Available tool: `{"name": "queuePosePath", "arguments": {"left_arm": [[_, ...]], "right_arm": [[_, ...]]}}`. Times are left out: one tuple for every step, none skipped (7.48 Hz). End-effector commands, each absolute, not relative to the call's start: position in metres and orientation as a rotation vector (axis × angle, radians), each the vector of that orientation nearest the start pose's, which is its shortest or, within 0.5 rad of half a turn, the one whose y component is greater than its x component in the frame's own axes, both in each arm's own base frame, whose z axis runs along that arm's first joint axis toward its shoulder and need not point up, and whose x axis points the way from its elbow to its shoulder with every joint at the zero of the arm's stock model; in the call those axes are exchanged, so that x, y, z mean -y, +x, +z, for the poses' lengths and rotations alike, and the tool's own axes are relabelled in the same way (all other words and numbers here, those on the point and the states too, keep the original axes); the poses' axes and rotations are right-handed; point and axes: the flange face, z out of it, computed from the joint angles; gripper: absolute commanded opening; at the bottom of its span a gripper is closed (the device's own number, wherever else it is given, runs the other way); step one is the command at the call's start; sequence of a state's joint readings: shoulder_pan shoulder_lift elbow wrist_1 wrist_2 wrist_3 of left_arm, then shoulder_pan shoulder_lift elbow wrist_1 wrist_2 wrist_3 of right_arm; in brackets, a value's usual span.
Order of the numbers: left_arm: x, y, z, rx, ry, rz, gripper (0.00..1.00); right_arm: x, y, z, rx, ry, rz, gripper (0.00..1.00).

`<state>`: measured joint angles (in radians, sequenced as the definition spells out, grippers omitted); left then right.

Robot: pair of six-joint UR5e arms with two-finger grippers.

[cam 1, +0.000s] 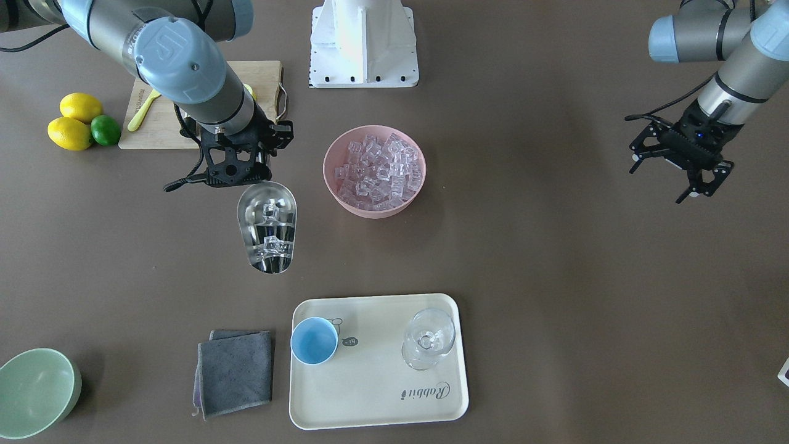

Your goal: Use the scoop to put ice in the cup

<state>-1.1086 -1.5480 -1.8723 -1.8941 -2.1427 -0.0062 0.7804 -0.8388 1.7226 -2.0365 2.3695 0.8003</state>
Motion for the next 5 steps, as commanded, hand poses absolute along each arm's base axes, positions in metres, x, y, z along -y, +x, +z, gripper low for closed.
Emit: {"name": "queuePosePath", "arguments": {"left_arm": [[0.477,0.078,0.522,-0.644,0.356,0.440,0.99],[0.473,0.059,0.532,-0.633,0.337,0.397,0.99],[0.467,0.043,0.549,-0.623,0.295,0.357,0.99],[0.463,0.030,0.557,-0.647,0.250,0.317,0.99],[0.461,0.025,0.561,-0.688,0.216,0.295,0.99]], "right_arm": [[0.562,-0.425,0.176,0.867,-0.360,-0.116,0.00],[0.589,-0.431,0.171,0.876,-0.411,-0.086,0.00],[0.599,-0.438,0.167,0.873,-0.429,-0.079,0.00],[0.602,-0.443,0.163,0.888,-0.458,-0.078,0.00],[0.611,-0.451,0.161,0.898,-0.502,-0.068,0.00]]}}
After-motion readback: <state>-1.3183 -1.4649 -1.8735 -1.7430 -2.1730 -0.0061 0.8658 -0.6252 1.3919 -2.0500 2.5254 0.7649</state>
